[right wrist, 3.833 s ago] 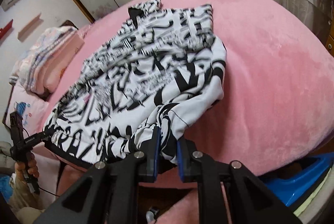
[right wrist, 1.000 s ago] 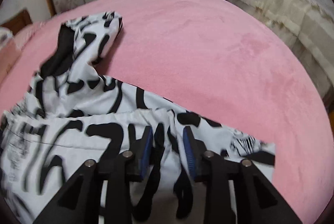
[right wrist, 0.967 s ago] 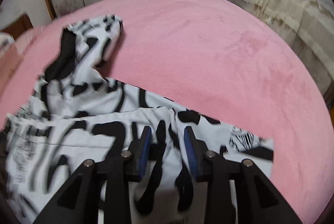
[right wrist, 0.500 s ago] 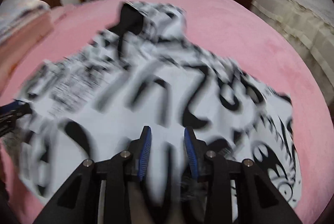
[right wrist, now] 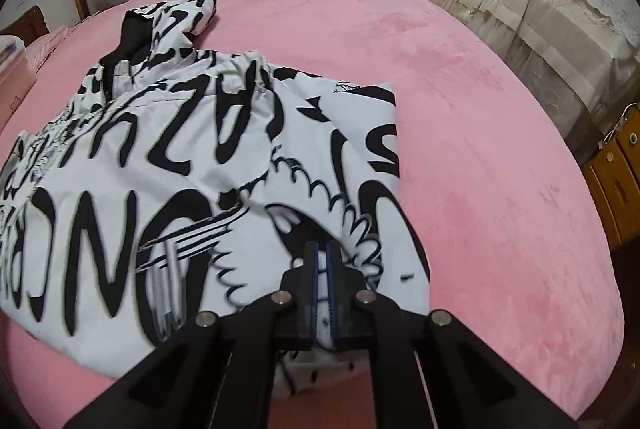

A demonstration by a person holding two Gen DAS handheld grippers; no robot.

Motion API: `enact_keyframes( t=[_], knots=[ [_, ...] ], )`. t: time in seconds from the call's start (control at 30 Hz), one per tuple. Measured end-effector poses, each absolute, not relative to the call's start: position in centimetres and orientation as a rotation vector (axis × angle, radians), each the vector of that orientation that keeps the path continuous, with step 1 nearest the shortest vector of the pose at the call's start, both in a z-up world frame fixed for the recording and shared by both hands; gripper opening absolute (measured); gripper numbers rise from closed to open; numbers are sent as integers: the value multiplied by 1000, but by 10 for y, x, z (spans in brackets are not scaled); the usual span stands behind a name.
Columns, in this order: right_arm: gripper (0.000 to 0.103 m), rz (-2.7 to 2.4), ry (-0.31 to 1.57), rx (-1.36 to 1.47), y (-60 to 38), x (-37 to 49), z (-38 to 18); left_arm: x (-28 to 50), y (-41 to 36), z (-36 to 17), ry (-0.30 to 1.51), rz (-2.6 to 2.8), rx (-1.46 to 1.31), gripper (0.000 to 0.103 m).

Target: Fold large clothes

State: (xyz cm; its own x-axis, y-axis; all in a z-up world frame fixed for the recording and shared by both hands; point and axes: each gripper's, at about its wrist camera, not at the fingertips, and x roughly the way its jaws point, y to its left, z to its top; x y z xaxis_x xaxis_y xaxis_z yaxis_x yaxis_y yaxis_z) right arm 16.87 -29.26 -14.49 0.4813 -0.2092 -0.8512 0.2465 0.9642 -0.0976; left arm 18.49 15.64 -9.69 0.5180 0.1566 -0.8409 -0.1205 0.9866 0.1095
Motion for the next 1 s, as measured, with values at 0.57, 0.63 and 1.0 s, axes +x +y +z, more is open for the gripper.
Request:
enact_keyframes(
  t=[0.57, 0.63, 1.0],
  knots=[
    [31, -78, 983, 104, -252, 201, -100, 214, 125, -44, 986, -7, 41, 74],
    [31, -74, 989, 130, -251, 215, -101, 230, 117, -45, 990, -34, 29, 74],
    [31, -10, 1104, 215, -229, 294, -91, 302, 78, -23, 1027, -86, 81, 74]
  ],
)
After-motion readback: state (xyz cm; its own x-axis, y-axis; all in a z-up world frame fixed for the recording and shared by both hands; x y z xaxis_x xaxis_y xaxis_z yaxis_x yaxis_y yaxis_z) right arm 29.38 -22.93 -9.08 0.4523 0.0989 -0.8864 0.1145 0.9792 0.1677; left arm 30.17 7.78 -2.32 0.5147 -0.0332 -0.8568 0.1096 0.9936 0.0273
